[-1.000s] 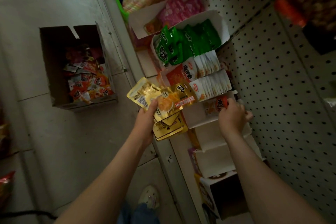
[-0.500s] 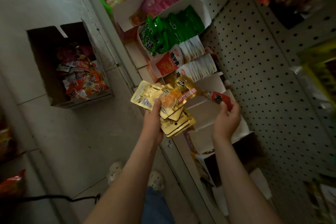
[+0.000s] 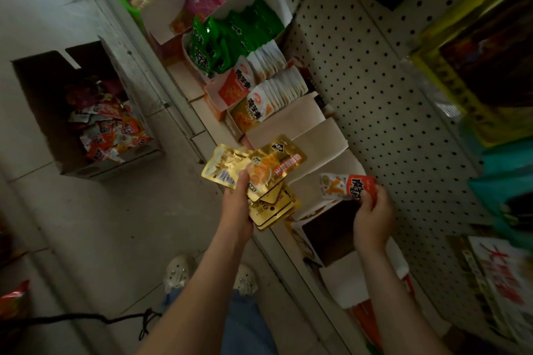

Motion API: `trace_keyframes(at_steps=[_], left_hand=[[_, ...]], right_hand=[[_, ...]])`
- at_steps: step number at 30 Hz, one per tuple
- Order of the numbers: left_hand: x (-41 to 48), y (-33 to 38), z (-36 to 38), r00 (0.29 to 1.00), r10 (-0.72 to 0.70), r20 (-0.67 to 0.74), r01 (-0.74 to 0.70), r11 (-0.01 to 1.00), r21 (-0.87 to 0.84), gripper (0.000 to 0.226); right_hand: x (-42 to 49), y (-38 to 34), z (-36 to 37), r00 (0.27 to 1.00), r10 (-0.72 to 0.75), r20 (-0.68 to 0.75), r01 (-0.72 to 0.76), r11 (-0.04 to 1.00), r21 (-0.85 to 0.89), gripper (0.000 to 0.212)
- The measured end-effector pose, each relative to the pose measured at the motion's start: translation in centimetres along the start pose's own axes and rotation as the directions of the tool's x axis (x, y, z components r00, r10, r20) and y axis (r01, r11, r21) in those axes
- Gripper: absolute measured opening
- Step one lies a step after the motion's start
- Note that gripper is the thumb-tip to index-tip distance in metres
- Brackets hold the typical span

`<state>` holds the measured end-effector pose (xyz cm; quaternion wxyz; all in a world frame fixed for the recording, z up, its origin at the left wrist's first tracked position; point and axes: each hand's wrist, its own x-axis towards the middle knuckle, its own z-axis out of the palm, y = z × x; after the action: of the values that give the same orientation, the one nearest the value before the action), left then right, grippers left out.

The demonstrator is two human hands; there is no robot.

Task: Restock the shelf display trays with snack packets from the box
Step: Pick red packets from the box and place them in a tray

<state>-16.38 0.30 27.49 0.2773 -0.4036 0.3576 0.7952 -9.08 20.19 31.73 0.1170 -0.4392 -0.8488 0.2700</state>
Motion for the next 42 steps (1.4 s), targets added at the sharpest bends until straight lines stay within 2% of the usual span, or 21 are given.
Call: trace_keyframes(at_steps=[4,7,16,19,21,22,23,24,26,28,29,30,33,35,39,40,42], left_hand=[[0.4,-1.3,0.1,0.999,0.031,0.035,-0.032,0.999,0.041,0.043],[1.2,-1.9,-0.3,0.998,0.037,0.052,-0.043,0.994,0.105,0.044],[1.5,-2.0,0.4,0.981,-0.049,0.186,0.004,0.972,0.234,0.034],[1.4,-1.3,1.0,0.973,-0.076,0.219,0.020,0.969,0.245,0.033],[1.4,-0.9,1.4,0.967,-0.086,0.239,0.025,0.969,0.247,0.033],[1.4,-0.7,1.6,0.965,-0.086,0.249,0.022,0.969,0.247,0.032],[1.4,-0.5,1.7,0.962,-0.085,0.260,0.019,0.969,0.247,0.031],[1.4,-0.3,1.9,0.959,-0.084,0.269,0.017,0.970,0.243,0.029],[1.4,0.2,2.0,0.957,-0.073,0.281,0.007,0.974,0.227,0.027],[1.5,0.6,1.9,0.956,-0.054,0.287,-0.009,0.977,0.214,0.030],[1.6,0.7,1.7,0.959,-0.041,0.281,-0.020,0.977,0.212,0.037],[1.7,0.9,1.5,0.963,-0.030,0.266,-0.029,0.976,0.216,0.046],[2.1,1.2,1.2,0.974,-0.038,0.224,-0.016,0.972,0.232,0.064],[2.3,1.4,1.2,0.981,-0.045,0.189,0.000,0.972,0.234,0.058],[3.0,2.3,1.2,0.992,-0.006,0.125,-0.023,0.972,0.232,0.039],[3.1,2.5,1.1,0.994,0.003,0.112,-0.029,0.972,0.233,0.037],[3.4,2.9,0.9,0.995,0.012,0.095,-0.033,0.974,0.224,0.037]], right_hand=[[1.6,0.5,1.7,0.984,-0.161,0.082,0.174,0.965,-0.196,0.017],[3.3,0.4,3.4,0.958,-0.255,0.128,0.285,0.881,-0.379,0.014],[6.2,0.5,4.2,0.991,-0.127,0.029,0.123,0.836,-0.535,0.028],[6.1,-1.2,3.9,0.989,-0.146,-0.010,0.129,0.907,-0.400,0.036],[5.5,-3.1,3.8,0.977,-0.211,0.042,0.214,0.972,-0.098,0.036],[4.9,-4.2,3.7,0.973,-0.198,0.121,0.187,0.978,0.093,0.037],[4.4,-5.3,3.6,0.958,-0.157,0.240,0.097,0.964,0.247,0.042],[4.0,-6.0,3.7,0.924,-0.109,0.366,-0.012,0.950,0.312,0.052],[3.5,-6.5,4.3,0.840,-0.016,0.542,-0.143,0.958,0.250,0.078],[3.6,-6.3,4.6,0.809,0.049,0.586,-0.197,0.962,0.191,0.092],[3.8,-6.3,4.6,0.805,0.082,0.588,-0.237,0.952,0.191,0.091],[4.0,-6.3,4.5,0.789,0.109,0.605,-0.280,0.940,0.195,0.085],[4.3,-6.4,4.3,0.704,0.098,0.703,-0.321,0.927,0.191,0.045],[4.9,-6.3,4.0,0.739,0.085,0.669,-0.302,0.929,0.215,0.031],[7.2,-6.8,2.0,0.919,0.093,0.384,-0.202,0.946,0.254,0.028],[7.6,-7.0,1.6,0.944,0.062,0.323,-0.133,0.970,0.202,0.027],[8.0,-7.4,2.0,0.956,-0.009,0.295,-0.005,0.999,0.046,0.027]])
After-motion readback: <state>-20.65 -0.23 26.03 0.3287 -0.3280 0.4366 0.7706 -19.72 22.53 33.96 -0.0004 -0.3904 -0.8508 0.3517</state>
